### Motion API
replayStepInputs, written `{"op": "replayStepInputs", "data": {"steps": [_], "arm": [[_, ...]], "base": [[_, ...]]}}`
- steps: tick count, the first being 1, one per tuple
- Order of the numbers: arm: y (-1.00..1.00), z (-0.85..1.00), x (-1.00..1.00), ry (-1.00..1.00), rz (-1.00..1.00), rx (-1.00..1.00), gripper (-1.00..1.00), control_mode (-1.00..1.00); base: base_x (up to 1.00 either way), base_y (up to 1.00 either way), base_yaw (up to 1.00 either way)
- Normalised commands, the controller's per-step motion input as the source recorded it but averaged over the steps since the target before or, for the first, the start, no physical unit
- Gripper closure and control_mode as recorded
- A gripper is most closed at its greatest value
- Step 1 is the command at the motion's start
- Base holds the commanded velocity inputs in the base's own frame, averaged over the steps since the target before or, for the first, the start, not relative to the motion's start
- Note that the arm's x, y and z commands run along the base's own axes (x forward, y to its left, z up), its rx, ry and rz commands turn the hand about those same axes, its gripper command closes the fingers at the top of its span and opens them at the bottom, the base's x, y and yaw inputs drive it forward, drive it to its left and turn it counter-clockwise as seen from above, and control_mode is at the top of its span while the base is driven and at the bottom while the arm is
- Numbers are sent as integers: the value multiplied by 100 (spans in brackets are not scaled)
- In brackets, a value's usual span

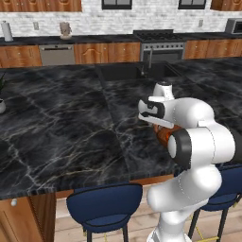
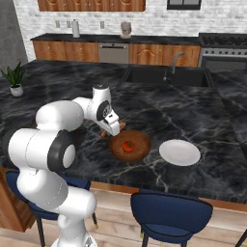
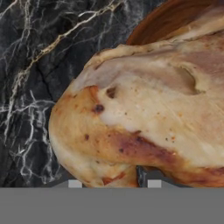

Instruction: Pick the chicken drumstick and tomato from their plates and place them in the bowl. Then put the bowl in the fridge.

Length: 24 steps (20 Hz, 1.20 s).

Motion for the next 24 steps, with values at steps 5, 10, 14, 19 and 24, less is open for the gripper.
{"op": "replayStepInputs", "data": {"steps": [5,10,14,19,24], "arm": [[0,0,0,0,0,0,100,-100],[0,-1,4,0,0,-1,100,-100],[-42,0,30,6,-1,10,100,-100],[-58,3,13,7,0,12,100,-100],[-52,0,1,1,11,1,100,-100]], "base": [[0,0,0],[0,0,0],[0,0,0],[0,0,0],[0,0,0]]}}
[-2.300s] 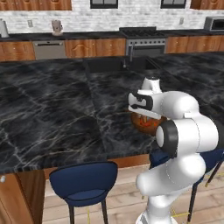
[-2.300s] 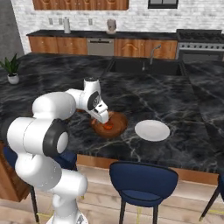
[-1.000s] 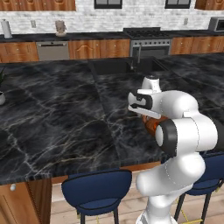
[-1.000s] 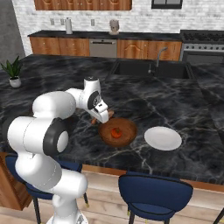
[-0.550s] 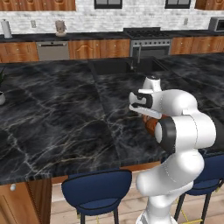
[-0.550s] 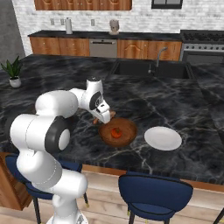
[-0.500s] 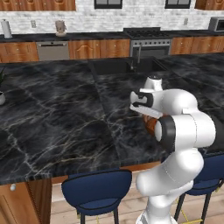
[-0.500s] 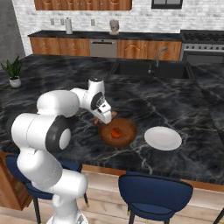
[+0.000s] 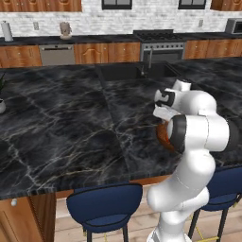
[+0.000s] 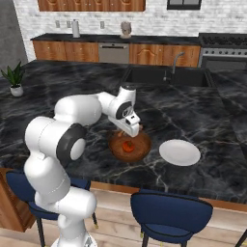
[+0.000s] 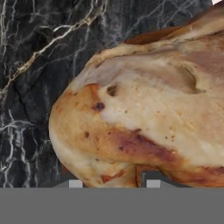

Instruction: Pick the chicken drumstick and tomato from their plates and place them in the bowl. Then put the bowl in the fridge.

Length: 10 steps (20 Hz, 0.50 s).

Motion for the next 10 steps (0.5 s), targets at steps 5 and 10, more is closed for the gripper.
{"op": "replayStepInputs", "data": {"steps": [5,10], "arm": [[-44,-10,-11,-9,19,-9,100,-100],[-34,-13,-11,-15,14,-10,100,-100]], "base": [[0,0,0],[0,0,0]]}}
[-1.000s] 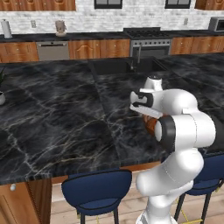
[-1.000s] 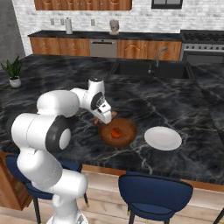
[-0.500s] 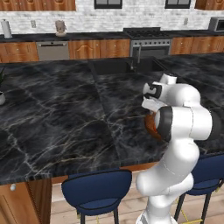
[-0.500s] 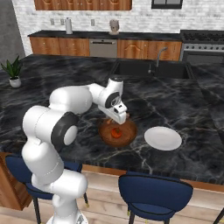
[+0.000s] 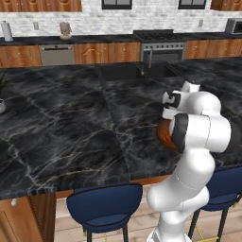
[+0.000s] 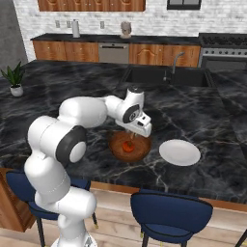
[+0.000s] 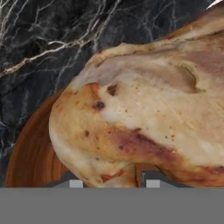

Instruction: Pick the chicken drumstick and tomato from their plates and place them in the bowl. Then put the bowl in the fridge.

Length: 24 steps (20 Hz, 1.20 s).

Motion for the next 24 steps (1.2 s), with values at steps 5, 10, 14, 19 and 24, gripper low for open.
{"op": "replayStepInputs", "data": {"steps": [5,10,14,19,24], "arm": [[-37,-14,-17,-17,4,-7,100,-100],[-21,-20,-4,-8,0,-8,100,-100],[-3,-24,11,-3,0,-9,100,-100],[0,-20,16,0,0,-6,100,-100],[-2,-17,1,-1,0,0,100,-100]], "base": [[0,0,0],[0,0,0],[0,0,0],[0,0,0],[0,0,0]]}}
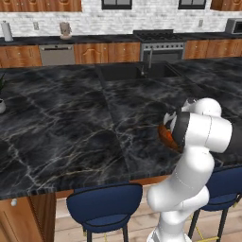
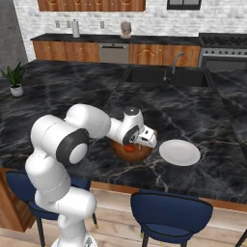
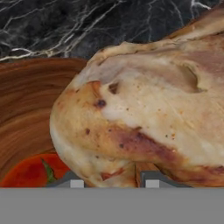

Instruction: Pick the chicken drumstick and tomato from their plates and place them in the bowl. Then put the bowl in the fridge.

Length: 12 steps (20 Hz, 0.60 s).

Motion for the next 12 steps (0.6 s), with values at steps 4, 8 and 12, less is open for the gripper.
{"op": "replayStepInputs", "data": {"steps": [4,8,12], "arm": [[-2,-3,-4,-7,0,0,100,-100],[-1,3,-17,-11,0,0,-100,-100],[-1,10,-24,-8,0,0,-100,-100]], "base": [[0,0,0],[0,0,0],[0,0,0]]}}
